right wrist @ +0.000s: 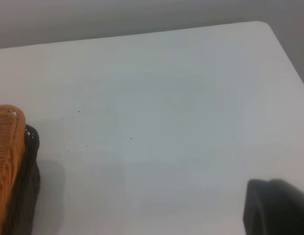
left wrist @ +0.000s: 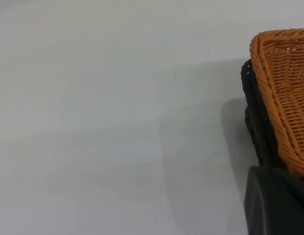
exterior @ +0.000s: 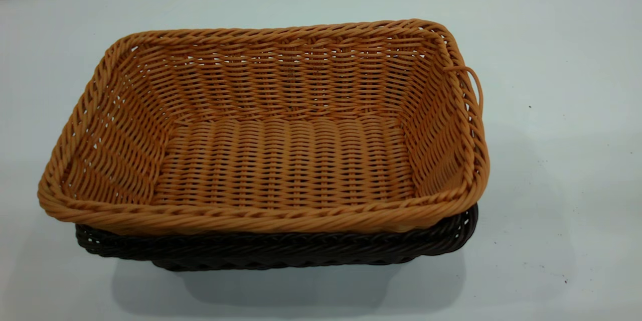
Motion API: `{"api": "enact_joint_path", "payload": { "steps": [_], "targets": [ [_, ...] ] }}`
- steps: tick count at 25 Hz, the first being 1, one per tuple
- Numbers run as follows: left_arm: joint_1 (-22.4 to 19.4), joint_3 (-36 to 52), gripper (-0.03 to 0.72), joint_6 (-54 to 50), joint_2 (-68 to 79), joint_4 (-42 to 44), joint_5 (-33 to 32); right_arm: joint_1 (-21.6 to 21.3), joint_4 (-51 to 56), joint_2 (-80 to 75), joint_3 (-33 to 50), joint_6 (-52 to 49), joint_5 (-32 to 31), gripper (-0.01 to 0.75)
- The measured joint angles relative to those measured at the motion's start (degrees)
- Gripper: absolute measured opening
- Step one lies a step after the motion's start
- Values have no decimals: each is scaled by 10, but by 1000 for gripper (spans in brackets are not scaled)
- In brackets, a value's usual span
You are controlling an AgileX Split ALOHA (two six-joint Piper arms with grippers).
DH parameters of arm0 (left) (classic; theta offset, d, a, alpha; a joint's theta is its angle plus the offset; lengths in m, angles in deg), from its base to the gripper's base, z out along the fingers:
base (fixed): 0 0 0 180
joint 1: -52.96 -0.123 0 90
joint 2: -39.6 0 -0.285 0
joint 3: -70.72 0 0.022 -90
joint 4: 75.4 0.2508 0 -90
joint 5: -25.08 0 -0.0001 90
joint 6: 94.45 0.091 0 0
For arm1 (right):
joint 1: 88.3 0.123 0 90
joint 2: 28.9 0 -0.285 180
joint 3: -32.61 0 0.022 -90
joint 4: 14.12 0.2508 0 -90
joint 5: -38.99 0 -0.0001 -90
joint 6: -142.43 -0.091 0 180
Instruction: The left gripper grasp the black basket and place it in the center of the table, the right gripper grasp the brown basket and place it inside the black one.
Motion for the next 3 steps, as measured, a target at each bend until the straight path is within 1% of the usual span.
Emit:
{"api": "enact_joint_path", "payload": {
  "steps": [3],
  "targets": [
    [0, 0, -1, -1, 0, 0, 0, 0, 0, 0, 0, 0, 0, 3]
  ]
}}
